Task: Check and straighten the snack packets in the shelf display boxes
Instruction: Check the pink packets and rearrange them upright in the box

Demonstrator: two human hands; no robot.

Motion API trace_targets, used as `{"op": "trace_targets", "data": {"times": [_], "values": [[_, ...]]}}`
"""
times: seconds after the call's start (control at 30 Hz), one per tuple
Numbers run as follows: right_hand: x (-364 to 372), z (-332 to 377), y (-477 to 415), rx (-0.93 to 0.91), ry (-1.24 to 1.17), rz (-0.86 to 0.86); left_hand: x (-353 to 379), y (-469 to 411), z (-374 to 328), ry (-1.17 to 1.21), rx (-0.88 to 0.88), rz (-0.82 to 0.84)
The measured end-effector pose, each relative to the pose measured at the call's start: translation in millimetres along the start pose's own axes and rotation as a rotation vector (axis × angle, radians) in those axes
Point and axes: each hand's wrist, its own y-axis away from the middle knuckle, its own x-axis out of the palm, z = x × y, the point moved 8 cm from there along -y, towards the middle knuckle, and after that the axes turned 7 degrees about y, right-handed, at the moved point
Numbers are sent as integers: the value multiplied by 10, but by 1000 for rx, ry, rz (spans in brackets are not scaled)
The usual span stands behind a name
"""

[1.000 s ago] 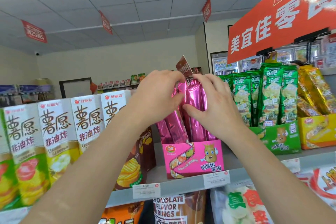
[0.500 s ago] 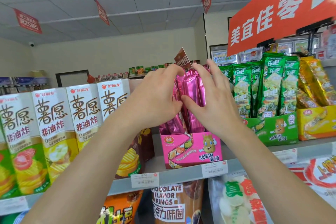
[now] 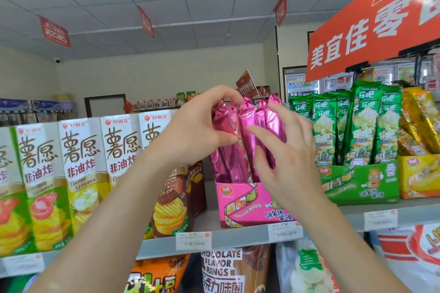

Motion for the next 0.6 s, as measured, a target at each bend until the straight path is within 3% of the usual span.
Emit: {"op": "trace_targets", "data": {"times": [0.17, 0.3, 0.47, 0.6], "values": [[-73, -20, 124, 149, -289, 17, -107, 129, -90, 340, 167, -224], [-6, 47, 227, 206, -454, 146, -255, 191, -280, 475, 336, -413], [14, 109, 362, 253, -512, 248, -392, 284, -427, 474, 427, -466], [-13, 241, 535, 274, -674, 355, -395, 447, -343, 665, 385, -523]]}}
